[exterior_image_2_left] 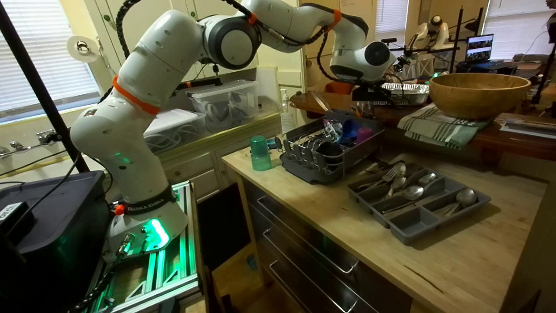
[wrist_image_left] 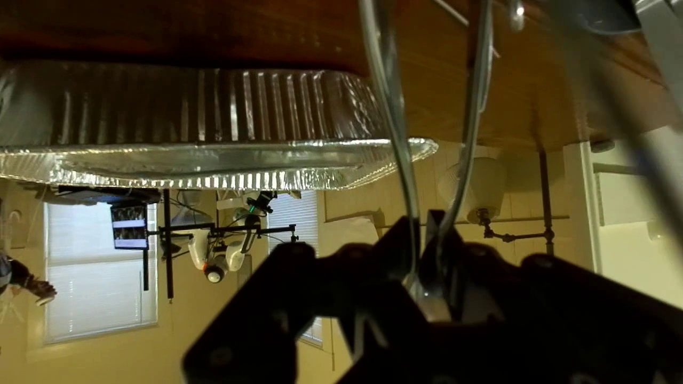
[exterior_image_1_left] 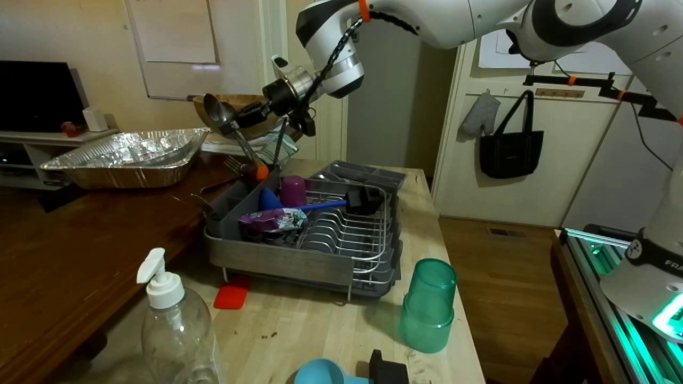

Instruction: Put the tongs in the drying rack

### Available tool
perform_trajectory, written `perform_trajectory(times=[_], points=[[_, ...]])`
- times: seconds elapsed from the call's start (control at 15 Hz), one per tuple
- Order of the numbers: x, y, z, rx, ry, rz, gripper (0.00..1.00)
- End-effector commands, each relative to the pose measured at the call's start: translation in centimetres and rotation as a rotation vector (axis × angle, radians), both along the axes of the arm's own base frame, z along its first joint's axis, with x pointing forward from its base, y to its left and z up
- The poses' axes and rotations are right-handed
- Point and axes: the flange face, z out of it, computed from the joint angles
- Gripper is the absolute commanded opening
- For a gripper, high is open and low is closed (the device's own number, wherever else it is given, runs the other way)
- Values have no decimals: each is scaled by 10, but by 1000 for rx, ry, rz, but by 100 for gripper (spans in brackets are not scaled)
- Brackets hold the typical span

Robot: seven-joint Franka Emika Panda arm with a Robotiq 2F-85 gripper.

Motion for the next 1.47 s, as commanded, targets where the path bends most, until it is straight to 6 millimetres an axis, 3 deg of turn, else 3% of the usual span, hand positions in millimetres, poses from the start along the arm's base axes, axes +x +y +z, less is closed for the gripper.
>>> perform_trajectory(times=[0.0,0.27,0.6,1.0,1.13,1.2,1.27,1.33,1.4], points=[[-29,2,5,-12,7,-41,3],[-43,-6,-4,-3,24,-95,3],[-45,-19,-18,14,6,-164,3],[-38,-29,-14,74,-59,-224,3],[-41,-25,-16,121,-39,-163,3],[-37,-30,-18,92,-35,-188,12],[-37,-29,-18,100,-34,-176,12],[-37,-27,-18,104,-34,-169,3],[-36,-29,-17,104,-48,-208,3]])
